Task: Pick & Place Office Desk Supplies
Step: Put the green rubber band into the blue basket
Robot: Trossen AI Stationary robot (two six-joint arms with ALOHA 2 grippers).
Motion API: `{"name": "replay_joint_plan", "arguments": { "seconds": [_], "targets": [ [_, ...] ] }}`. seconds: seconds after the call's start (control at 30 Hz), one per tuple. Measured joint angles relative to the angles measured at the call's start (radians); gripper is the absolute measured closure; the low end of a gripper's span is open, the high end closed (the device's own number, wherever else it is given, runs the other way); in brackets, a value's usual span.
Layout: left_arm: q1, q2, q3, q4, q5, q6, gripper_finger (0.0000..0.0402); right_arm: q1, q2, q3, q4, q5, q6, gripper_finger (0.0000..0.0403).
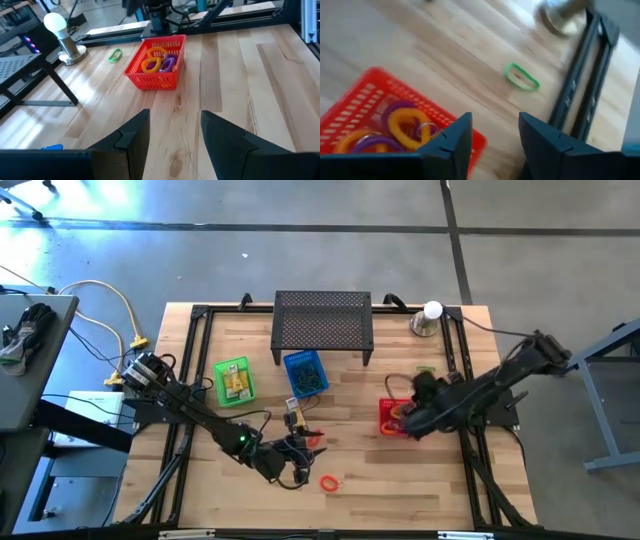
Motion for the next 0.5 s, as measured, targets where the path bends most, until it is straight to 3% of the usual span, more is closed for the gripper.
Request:
{"name": "replay_joint_plan", "arguments": {
  "seconds": [0.3, 0.5],
  "targets": [
    [0.000, 0.000, 0.000, -0.015, 0.035, -0.012, 0.0231, -0.302, -0.242, -0.082, 0.081, -0.071, -0.152, 0.0262],
    [0.000, 0.000, -0.002, -0.041, 0.039, -0.024, 0.0231, -0.483, -0.283, -0.194, 0.285, -0.102, -0.241, 0.0265]
  ]
}}
